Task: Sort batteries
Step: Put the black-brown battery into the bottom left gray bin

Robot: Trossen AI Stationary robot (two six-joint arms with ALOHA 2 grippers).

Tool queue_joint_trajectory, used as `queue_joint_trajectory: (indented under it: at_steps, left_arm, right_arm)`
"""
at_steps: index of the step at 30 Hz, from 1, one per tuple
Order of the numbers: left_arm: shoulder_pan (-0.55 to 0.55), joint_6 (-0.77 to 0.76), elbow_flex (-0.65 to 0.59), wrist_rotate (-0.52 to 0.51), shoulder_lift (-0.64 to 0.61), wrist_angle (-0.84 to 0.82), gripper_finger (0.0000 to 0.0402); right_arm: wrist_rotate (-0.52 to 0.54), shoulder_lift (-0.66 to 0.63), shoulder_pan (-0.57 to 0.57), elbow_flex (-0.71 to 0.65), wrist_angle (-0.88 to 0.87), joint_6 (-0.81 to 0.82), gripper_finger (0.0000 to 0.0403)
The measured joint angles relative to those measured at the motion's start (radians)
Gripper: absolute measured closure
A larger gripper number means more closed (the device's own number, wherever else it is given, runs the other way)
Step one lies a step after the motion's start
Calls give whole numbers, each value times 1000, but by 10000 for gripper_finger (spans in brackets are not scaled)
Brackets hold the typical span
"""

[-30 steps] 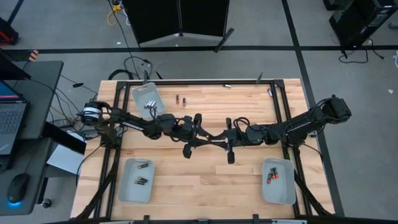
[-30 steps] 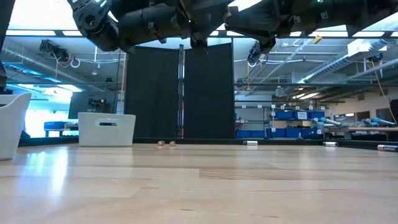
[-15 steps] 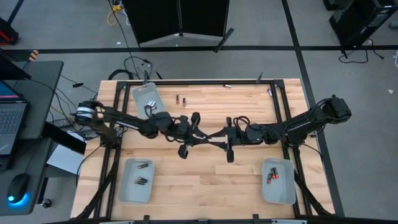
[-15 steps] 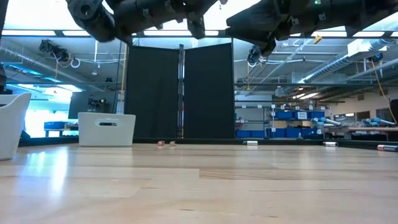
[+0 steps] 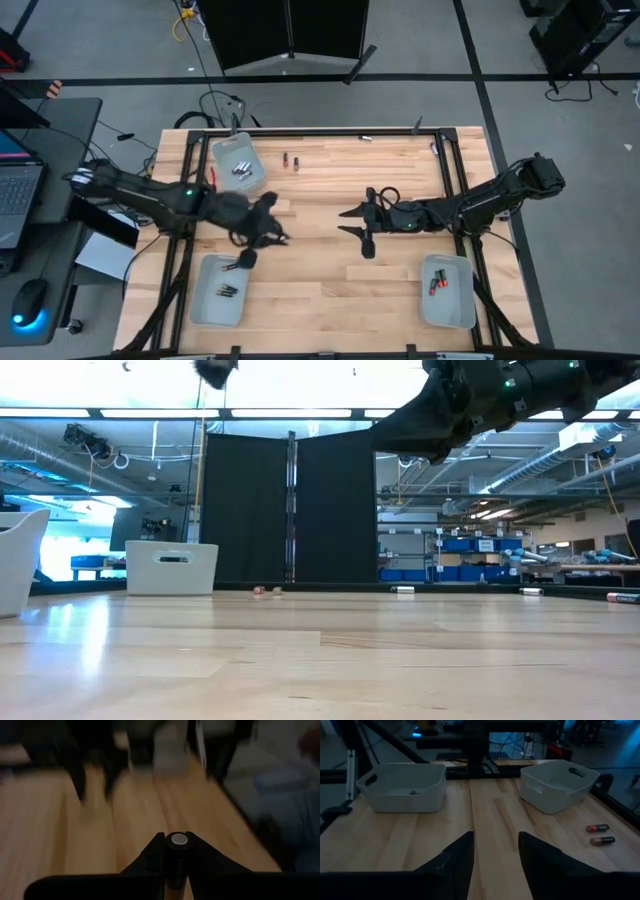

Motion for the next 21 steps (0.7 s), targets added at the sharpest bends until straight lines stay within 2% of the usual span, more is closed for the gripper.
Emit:
queue_joint_trajectory:
  at_steps: [4,12,16,21]
  left_arm:
    - [-121,-162,97,-103,21,-317,348]
    - [-342,-597,120,-103,102,-645,348]
    - [-438,-746,85,-86,154,-681,348]
    - [-515,-863,-14,-82,199,-604,348]
  right_arm:
    - [0,0,-12,0,-2,1,239]
    - [0,0,-30,0,-37,0,240]
    - [-1,1,-39,0,-44,-1,242]
    - [-29,1,-47,0,-47,-10,243]
